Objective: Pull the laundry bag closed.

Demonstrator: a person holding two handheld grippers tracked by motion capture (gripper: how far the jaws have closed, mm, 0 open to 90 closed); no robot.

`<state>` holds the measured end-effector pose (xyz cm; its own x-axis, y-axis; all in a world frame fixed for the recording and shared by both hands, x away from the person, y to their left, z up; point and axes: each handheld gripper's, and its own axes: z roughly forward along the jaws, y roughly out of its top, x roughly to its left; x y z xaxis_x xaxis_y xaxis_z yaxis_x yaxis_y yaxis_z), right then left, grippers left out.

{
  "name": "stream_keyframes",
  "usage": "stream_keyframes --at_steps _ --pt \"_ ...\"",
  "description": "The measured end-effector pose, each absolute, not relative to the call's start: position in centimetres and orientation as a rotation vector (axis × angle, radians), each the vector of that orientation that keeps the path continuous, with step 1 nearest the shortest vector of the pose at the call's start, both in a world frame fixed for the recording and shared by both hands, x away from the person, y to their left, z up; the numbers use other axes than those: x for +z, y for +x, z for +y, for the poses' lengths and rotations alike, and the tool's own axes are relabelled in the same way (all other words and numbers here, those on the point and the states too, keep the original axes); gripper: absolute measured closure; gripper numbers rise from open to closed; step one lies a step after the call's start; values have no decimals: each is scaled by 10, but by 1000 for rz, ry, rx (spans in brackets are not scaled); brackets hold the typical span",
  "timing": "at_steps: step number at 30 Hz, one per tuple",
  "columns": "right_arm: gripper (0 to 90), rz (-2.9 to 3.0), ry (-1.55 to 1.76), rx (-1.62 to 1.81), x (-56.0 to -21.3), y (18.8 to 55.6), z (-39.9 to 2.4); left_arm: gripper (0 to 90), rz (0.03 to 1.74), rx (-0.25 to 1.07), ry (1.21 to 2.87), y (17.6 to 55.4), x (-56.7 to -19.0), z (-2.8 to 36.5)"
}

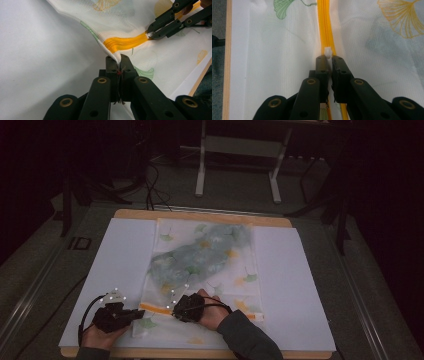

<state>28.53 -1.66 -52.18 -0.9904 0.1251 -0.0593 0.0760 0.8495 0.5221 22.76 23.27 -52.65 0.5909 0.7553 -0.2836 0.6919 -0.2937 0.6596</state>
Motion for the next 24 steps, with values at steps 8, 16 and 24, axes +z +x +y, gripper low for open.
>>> stream_keyframes --at_steps 8,16,24 --pt "844 2935 158 814 -521 286 -22 882 1148 104 2044 227 -526 233" --pt "845 2951 164 792 -520 288 -28 881 1151 104 2043 227 -526 234" --pt "844 2951 167 786 -520 289 -35 881 1152 104 2044 227 -526 234"
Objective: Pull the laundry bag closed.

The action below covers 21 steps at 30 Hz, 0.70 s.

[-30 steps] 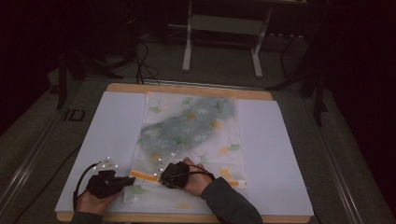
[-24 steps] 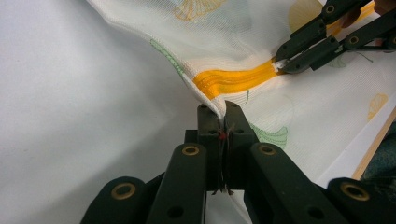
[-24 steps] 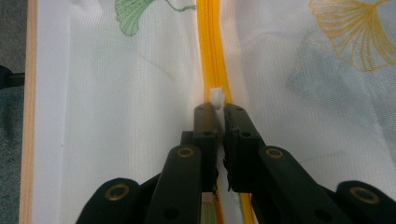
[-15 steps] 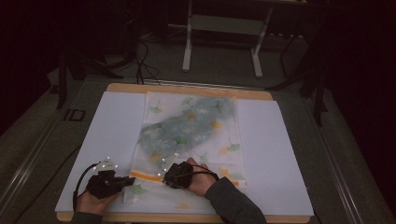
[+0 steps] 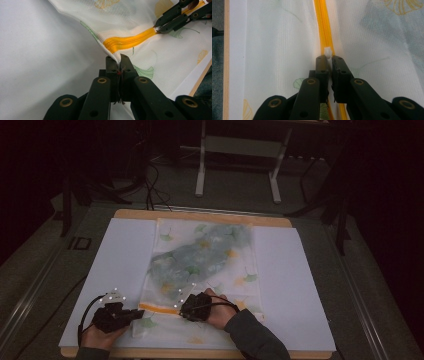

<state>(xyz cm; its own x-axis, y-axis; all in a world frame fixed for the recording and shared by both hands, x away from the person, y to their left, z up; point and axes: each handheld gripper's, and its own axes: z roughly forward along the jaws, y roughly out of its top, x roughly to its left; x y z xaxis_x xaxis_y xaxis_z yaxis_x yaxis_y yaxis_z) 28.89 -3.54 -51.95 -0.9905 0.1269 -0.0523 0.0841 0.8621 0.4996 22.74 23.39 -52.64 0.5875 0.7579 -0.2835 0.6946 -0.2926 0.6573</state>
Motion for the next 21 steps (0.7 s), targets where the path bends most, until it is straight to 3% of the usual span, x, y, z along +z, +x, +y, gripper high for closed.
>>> stream_keyframes --at_steps 21 --pt "844 2946 178 764 -519 288 -51 881 1155 106 2039 227 -526 235"
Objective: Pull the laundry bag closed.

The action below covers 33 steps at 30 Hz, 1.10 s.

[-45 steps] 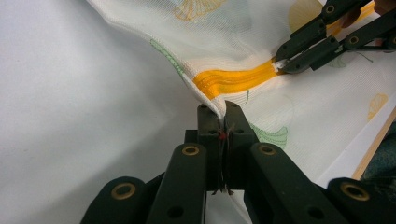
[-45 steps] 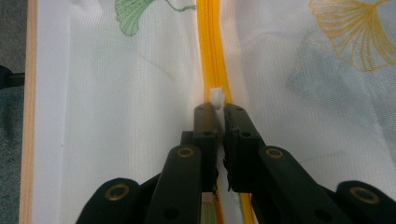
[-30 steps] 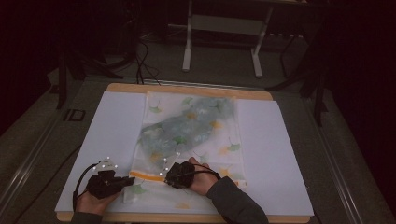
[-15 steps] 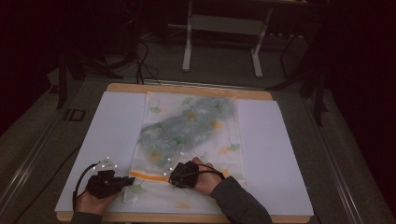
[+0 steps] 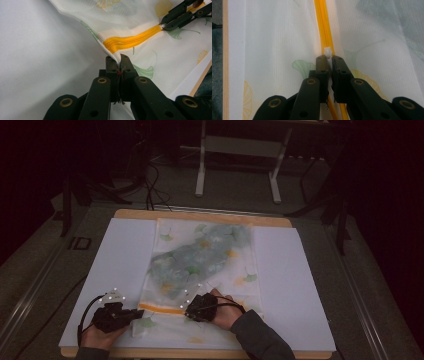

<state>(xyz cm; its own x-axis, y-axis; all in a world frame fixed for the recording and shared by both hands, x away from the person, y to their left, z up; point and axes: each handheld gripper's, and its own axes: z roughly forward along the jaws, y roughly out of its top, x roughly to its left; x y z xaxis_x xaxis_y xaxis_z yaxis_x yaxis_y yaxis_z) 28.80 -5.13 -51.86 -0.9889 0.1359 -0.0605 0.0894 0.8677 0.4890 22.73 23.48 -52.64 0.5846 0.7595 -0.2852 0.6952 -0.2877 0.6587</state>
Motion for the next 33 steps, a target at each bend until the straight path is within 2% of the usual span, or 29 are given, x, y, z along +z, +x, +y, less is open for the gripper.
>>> stream_keyframes --at_steps 33 --pt "845 2931 207 736 -517 288 -75 881 1162 111 2034 227 -526 237"
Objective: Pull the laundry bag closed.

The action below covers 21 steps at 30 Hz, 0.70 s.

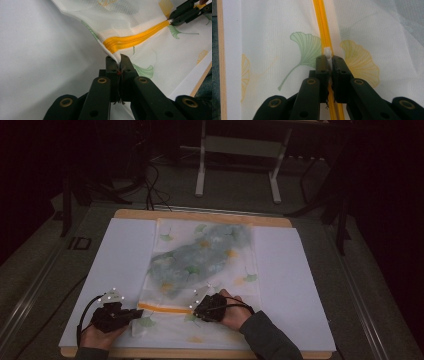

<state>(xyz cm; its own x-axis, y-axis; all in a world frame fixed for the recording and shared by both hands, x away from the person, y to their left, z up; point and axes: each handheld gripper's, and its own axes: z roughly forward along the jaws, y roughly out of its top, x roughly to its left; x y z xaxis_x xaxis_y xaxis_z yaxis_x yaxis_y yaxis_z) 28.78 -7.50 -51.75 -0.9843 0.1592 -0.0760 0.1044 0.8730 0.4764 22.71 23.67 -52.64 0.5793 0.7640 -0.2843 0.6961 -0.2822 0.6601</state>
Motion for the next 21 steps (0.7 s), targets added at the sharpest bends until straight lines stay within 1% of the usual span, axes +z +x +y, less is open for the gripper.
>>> stream_keyframes --at_steps 21 --pt "845 2936 231 706 -516 288 -92 881 1161 113 2035 227 -526 238"
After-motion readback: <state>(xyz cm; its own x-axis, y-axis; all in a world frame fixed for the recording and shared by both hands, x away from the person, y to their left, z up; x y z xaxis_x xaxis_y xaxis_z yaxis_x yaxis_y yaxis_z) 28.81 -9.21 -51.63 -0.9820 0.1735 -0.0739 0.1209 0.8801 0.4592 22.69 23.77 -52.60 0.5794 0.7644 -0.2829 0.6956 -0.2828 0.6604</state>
